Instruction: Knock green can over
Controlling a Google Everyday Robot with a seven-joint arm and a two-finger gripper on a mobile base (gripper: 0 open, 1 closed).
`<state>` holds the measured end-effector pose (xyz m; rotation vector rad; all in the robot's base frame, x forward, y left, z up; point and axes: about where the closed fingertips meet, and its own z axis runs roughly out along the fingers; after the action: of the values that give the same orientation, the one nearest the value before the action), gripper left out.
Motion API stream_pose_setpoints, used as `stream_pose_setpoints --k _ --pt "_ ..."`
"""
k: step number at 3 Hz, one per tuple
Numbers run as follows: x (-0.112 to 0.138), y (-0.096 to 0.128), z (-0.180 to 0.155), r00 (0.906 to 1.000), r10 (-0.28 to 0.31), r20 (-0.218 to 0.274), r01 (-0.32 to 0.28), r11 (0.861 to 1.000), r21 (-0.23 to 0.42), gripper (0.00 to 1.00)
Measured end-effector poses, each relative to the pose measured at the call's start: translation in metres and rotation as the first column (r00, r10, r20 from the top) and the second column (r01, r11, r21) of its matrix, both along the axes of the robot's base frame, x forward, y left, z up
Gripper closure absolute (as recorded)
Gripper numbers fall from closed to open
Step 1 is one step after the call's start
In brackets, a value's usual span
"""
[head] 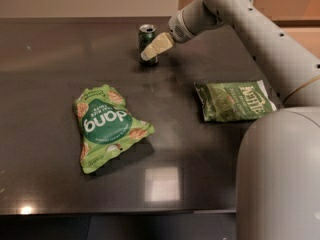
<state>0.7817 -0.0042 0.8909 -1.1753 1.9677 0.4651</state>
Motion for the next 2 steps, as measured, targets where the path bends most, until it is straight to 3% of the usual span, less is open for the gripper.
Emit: stream_pose_setpoints --k 1,2 --pt "0.0051 0.0149 0.003 0.9999 0.007 -0.008 -0.006 1.0 0.031 0.0" --pt "0.009 0.0211 0.0057 0.9999 0.006 -0.014 -0.006 0.999 0.045 0.16"
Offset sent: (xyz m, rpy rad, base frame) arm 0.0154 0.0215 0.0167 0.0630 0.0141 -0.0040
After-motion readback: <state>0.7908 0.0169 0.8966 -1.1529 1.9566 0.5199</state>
